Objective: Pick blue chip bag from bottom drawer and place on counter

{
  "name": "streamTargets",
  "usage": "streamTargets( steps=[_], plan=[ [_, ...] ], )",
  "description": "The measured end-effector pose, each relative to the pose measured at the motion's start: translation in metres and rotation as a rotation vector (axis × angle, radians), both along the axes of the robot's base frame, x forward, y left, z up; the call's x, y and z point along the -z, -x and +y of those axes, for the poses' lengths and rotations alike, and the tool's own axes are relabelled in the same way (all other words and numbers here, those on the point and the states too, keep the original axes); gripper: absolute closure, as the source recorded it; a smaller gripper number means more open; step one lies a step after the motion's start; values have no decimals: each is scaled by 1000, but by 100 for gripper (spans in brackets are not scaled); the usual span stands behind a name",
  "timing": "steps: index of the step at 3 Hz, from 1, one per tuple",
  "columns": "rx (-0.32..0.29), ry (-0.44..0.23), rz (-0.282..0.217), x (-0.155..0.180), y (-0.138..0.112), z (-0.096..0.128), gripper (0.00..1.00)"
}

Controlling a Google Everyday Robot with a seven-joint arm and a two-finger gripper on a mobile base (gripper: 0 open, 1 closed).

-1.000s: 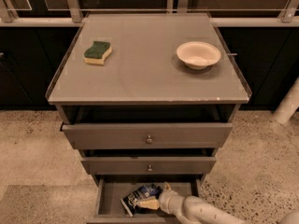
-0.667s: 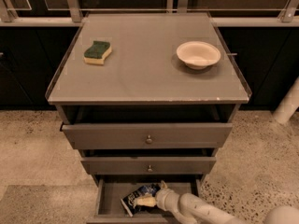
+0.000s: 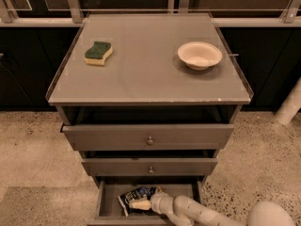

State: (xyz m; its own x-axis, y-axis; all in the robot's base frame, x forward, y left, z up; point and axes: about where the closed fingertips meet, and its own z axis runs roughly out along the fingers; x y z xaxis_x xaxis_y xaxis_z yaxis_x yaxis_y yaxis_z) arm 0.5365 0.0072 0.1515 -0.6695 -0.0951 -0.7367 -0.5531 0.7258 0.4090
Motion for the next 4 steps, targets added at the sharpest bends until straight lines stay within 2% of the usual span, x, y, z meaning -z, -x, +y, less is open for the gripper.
streamTargets(
  steps=[1, 4],
  plan=[
    [-1, 0, 1, 1, 0, 1, 18],
    [-1, 0, 1, 1, 0, 1, 88]
  ],
)
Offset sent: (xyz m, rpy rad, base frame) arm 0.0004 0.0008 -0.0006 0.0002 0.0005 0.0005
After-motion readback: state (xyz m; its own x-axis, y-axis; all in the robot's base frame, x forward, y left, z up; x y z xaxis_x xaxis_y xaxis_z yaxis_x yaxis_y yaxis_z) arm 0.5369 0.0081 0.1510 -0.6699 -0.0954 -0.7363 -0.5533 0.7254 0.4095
